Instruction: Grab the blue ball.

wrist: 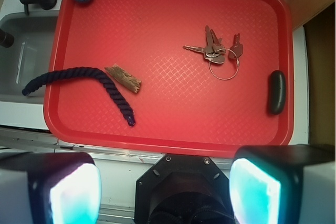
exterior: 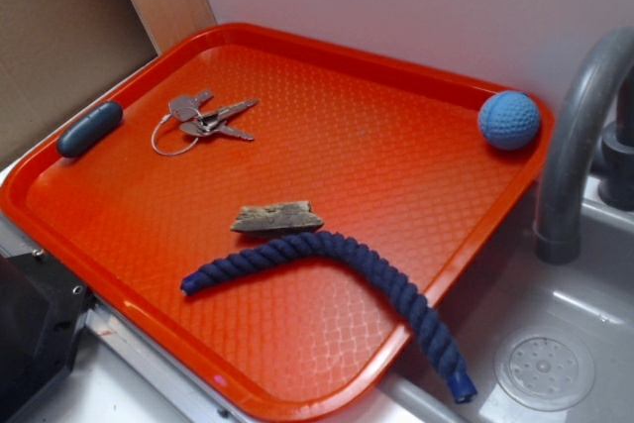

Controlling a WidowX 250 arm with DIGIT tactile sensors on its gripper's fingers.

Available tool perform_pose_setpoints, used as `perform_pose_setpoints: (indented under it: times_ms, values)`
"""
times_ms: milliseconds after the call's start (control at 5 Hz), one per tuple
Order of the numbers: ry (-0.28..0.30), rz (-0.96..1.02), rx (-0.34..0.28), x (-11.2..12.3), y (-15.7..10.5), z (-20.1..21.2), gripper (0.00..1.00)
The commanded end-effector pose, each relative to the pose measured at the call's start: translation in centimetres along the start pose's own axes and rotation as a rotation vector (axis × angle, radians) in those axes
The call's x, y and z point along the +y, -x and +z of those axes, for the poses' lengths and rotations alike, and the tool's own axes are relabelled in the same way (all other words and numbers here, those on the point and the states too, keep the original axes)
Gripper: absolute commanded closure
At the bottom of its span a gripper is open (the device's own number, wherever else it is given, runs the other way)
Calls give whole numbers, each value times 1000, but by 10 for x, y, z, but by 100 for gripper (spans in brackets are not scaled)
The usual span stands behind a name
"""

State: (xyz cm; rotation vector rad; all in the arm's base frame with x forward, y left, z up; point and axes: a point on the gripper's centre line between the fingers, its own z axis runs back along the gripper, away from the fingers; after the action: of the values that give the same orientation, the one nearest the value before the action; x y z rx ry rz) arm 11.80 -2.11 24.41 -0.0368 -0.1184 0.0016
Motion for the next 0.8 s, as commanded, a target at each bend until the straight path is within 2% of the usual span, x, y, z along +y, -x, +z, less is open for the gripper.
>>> perform_pose_setpoints:
  times_ms: [0, 200, 400, 600]
  values:
    - [0, 0, 0, 0, 0, 0, 0]
    - [224, -66, -41, -30, -32, -29, 0]
    - [317, -320, -101, -88, -71, -66, 0]
    - [357, -422, -53, -141, -108, -110, 0]
